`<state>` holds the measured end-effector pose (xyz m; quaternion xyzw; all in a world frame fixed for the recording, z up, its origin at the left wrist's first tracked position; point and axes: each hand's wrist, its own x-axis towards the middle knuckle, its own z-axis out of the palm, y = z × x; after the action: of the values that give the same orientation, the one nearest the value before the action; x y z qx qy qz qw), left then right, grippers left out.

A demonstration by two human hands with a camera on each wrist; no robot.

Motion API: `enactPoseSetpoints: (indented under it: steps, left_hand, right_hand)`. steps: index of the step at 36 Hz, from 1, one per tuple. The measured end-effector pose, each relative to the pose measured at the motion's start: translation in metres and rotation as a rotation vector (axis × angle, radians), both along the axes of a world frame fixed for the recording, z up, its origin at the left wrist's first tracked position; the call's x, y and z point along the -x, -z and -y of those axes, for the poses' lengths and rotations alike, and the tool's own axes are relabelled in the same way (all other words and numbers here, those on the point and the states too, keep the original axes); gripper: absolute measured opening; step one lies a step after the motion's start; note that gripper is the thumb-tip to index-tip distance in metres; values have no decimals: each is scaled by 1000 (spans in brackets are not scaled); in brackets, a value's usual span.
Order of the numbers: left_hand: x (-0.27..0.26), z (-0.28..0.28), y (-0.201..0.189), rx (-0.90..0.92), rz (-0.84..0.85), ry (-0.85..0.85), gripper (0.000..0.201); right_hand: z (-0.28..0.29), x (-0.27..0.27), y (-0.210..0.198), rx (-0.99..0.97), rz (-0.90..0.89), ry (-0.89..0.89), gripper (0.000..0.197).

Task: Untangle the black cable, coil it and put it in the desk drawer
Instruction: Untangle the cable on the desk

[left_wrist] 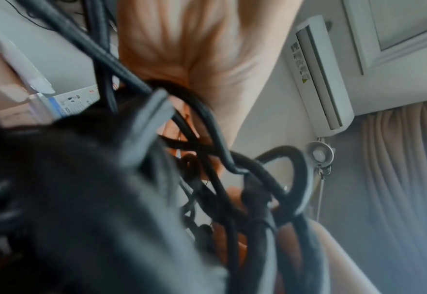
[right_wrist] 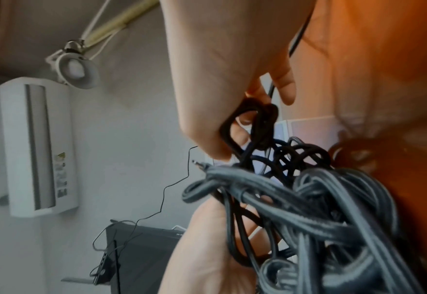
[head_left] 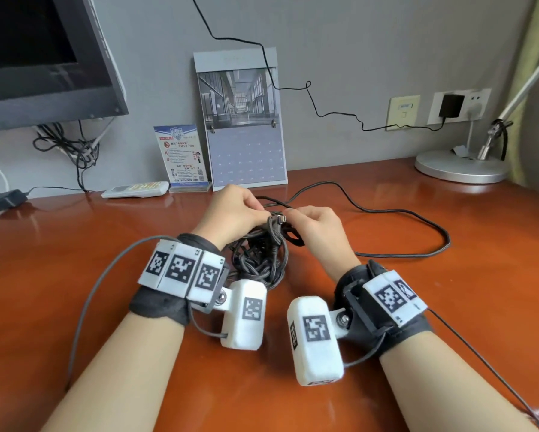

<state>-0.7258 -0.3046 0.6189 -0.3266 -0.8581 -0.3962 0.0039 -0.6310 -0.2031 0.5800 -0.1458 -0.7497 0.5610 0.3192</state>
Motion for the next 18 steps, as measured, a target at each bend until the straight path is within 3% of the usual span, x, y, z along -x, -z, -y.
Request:
enactPoseSetpoints:
  steps: [8, 14, 18]
  left_hand:
    - [-4, 4, 4, -78, 73, -11, 12]
    - [0, 10, 5, -161, 118, -37, 11]
    - [12, 16, 6, -248, 175, -115, 19]
  right_hand:
    - [-6, 2, -1, -278, 81, -12, 30]
    - [-1, 6, -2, -257, -17, -14, 28]
    - [3, -1, -9, -80, -162, -40, 30]
